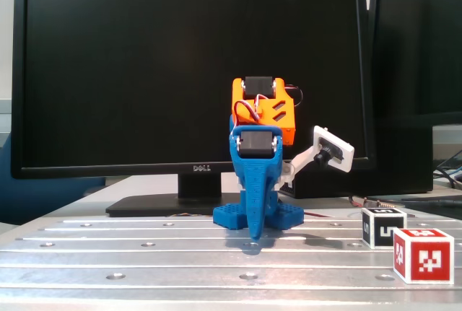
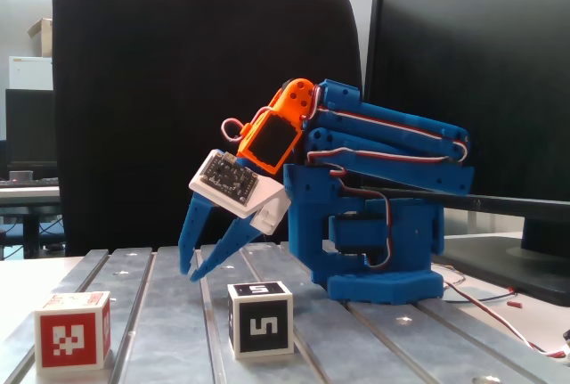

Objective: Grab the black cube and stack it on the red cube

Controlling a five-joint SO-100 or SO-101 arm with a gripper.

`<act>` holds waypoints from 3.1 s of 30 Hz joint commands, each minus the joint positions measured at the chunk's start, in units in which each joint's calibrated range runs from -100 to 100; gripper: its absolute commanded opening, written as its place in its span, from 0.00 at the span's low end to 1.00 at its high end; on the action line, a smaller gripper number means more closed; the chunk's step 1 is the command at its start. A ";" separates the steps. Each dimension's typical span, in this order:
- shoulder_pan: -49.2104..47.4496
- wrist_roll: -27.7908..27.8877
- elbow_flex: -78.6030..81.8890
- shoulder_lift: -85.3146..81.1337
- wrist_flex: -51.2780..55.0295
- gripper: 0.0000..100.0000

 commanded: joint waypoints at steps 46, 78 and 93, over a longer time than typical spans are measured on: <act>-15.16 15.27 -37.09 48.69 -8.05 0.01; -42.25 26.90 -63.23 80.52 12.56 0.03; -42.55 26.90 -58.34 80.52 12.73 0.31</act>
